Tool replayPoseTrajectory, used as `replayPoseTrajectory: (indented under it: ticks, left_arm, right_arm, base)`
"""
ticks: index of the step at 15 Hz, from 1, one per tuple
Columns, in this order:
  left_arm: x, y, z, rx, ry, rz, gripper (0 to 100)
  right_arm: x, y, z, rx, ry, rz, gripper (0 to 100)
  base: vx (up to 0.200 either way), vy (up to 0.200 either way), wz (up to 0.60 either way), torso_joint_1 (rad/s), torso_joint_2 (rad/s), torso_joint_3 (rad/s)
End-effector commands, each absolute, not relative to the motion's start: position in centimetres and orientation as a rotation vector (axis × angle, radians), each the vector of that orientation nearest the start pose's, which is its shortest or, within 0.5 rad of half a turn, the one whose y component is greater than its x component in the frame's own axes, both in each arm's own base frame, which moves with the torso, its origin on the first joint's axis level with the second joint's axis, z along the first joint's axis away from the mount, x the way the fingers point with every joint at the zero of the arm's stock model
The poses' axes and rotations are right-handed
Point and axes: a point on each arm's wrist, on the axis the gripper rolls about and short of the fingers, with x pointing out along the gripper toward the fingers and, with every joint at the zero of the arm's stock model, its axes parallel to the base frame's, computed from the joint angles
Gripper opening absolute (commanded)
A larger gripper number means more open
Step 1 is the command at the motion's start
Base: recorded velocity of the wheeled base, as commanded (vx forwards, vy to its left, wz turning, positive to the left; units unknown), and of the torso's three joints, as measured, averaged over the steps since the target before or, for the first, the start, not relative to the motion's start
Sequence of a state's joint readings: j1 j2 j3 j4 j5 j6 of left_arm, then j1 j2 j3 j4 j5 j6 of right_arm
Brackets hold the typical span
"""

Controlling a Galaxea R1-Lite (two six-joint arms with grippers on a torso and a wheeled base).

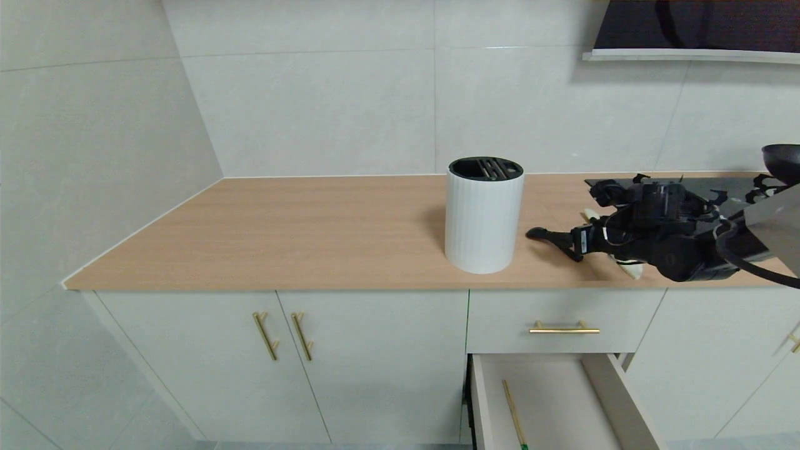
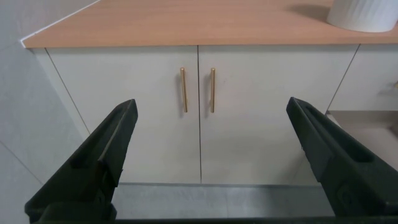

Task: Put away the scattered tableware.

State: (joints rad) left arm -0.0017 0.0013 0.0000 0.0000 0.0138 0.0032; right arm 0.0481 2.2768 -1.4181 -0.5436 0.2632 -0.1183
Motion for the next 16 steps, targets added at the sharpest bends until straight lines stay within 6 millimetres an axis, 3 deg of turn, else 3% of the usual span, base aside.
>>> replayPoseTrajectory:
  ticks: [1, 6, 16]
  left_arm:
    - [-2.3, 0.0, 7.6, 0.003, 0.002, 0.014, 100]
    - [-2.3, 0.0, 7.6, 0.003, 0.002, 0.015, 100]
    - [-2.3, 0.0, 7.6, 0.003, 0.002, 0.014, 100]
  right_arm:
    - [46.8, 2.8, 9.6, -0.080, 0.329, 0.329, 100]
    - [47.5, 2.6, 8.0, -0.089, 0.359, 0.326, 100]
    - [47.4, 2.6, 8.7, -0.088, 0.399, 0.307, 100]
  base:
    - [0.000, 0.000, 0.00, 0.000, 0.00, 0.000]
    - [0.000, 0.000, 0.00, 0.000, 0.00, 0.000]
    - [0.000, 0.000, 0.00, 0.000, 0.00, 0.000]
